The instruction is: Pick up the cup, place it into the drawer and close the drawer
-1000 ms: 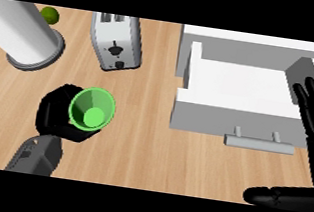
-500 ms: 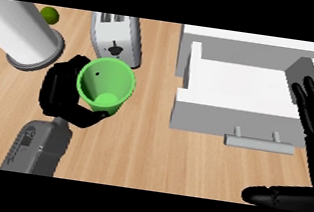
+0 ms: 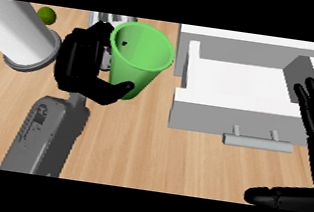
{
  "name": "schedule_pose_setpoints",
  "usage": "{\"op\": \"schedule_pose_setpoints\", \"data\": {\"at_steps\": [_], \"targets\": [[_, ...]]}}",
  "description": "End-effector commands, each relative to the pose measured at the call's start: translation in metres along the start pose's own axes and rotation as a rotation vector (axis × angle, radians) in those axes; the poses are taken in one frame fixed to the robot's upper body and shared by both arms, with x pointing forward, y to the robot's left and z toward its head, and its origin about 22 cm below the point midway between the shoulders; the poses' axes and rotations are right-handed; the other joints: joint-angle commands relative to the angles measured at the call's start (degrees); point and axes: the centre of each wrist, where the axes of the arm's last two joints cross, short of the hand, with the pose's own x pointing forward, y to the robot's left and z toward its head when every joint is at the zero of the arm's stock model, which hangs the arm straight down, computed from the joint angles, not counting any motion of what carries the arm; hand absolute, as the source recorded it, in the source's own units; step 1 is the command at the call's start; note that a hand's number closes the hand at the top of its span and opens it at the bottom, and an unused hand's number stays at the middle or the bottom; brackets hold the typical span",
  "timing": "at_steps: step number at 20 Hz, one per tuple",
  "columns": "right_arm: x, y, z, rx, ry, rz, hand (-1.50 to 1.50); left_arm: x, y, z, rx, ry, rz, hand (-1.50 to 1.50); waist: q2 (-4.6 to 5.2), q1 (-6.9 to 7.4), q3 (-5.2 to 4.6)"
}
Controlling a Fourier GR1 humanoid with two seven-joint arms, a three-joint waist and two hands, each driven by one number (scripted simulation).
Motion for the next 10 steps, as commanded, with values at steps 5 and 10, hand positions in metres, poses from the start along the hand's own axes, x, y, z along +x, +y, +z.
{"op": "schedule_pose_setpoints", "data": {"at_steps": [5, 10], "targets": [[0.004, -0.002, -0.004, -0.003, -0.009, 0.001, -1.5, -0.001, -0.044, -0.053, -0.01, 0.028, -0.074, 1.5, 0.15, -0.42, 0.0], [-0.003, 0.009, 0.0, 0.018, 0.005, 0.005, -1.5, 0.017, -0.061, -0.079, -0.039, 0.012, -0.089, 1.5, 0.09, -0.2, 0.0]]}}
